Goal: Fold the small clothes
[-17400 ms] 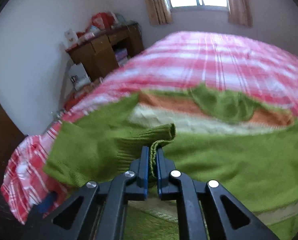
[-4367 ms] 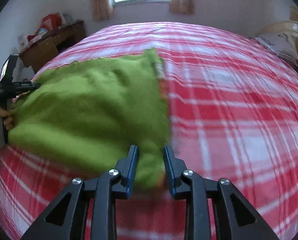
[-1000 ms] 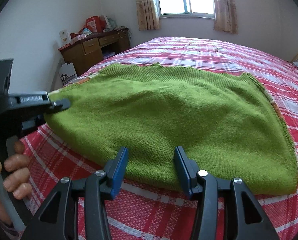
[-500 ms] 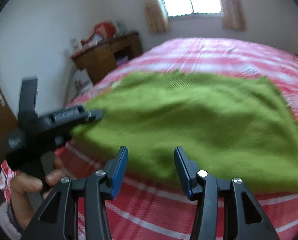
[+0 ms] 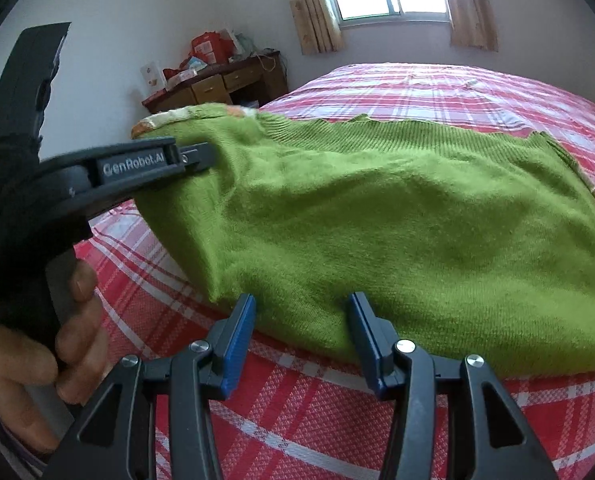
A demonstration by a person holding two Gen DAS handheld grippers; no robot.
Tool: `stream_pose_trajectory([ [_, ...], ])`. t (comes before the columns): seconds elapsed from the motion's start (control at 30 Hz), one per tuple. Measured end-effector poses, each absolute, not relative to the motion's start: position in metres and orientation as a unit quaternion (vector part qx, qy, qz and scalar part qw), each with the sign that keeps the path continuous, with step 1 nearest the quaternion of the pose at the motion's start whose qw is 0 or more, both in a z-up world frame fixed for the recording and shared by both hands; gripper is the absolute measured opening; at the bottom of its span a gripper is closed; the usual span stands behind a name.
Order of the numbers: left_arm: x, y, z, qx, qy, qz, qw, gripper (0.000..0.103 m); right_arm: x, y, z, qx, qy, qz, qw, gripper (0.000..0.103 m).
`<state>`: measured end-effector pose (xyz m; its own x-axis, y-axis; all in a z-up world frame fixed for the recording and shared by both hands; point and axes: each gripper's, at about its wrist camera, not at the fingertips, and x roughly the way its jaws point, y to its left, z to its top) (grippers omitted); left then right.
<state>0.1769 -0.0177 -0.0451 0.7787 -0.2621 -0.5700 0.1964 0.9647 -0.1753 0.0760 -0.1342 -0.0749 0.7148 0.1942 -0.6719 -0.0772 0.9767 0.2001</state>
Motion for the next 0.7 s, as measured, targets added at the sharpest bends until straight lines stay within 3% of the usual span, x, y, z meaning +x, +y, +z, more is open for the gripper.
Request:
stream_pose_trajectory([
  [0.2, 0.174, 0.015, -0.059, -0.113, 0.320, -0.091, 0.936, 0.015, 0.085, -0.137, -0.065, 0.080, 0.391, 0.083, 0.913, 0.050],
  [0.37, 0.181, 0.044, -0.088, -0.204, 0.355, -0.083, 0.908, 0.017, 0.120, -0.152, -0.014, 0.124, 0.366, 0.098, 0.917, 0.050],
  [0.47, 0.183, 0.053, -0.094, -0.245, 0.358, -0.089, 0.896, 0.026, 0.166, -0.137, 0.002, 0.132, 0.386, 0.137, 0.903, 0.066],
  [0.7, 0.184, 0.073, -0.110, -0.328, 0.344, -0.129, 0.870, 0.028, 0.271, -0.068, -0.021, 0.089, 0.452, 0.176, 0.870, 0.067],
])
